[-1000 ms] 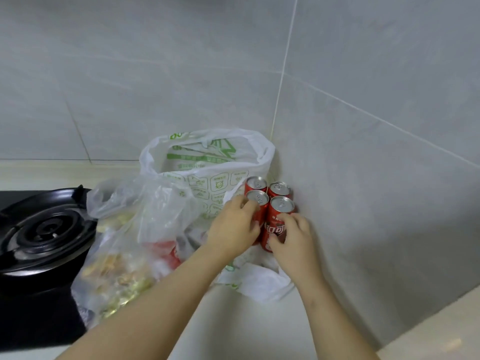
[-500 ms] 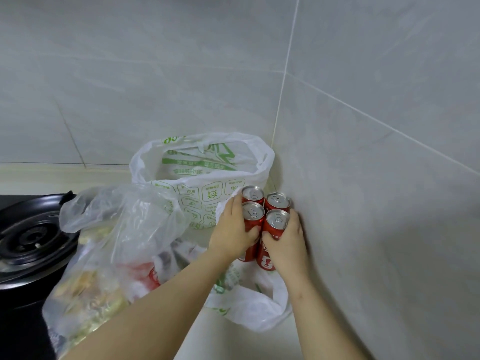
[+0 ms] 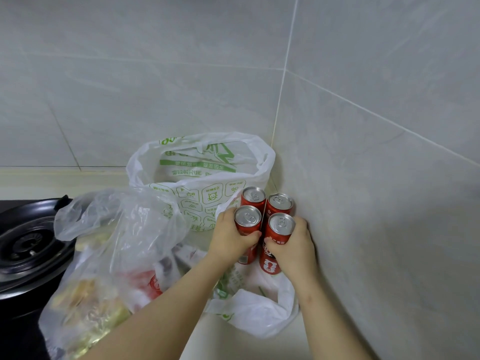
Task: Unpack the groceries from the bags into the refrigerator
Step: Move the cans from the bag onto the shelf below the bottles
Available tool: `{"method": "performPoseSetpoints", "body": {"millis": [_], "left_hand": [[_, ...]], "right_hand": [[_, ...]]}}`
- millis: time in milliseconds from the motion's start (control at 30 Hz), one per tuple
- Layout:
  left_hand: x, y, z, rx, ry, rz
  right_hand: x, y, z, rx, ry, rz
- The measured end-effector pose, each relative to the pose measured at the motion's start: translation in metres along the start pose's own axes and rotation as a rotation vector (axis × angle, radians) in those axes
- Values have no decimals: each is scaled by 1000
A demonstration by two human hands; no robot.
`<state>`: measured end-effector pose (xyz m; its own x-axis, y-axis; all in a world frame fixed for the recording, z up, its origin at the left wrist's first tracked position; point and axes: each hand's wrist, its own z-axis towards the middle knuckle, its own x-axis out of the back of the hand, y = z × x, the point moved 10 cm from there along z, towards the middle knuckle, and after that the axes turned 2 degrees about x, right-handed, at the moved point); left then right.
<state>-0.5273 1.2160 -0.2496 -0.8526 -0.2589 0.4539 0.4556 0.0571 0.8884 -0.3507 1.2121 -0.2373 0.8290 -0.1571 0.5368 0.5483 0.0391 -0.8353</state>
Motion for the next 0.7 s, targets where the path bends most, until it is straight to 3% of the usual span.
{"method": "performPoseSetpoints", "body": {"millis": [233, 700], "left_hand": [[2, -5, -13, 36, -43, -77], [21, -5, -38, 85, 26, -278]], "right_hand": [[0, -3, -17, -20, 5, -15], [3, -16, -36, -86, -22, 130]]}}
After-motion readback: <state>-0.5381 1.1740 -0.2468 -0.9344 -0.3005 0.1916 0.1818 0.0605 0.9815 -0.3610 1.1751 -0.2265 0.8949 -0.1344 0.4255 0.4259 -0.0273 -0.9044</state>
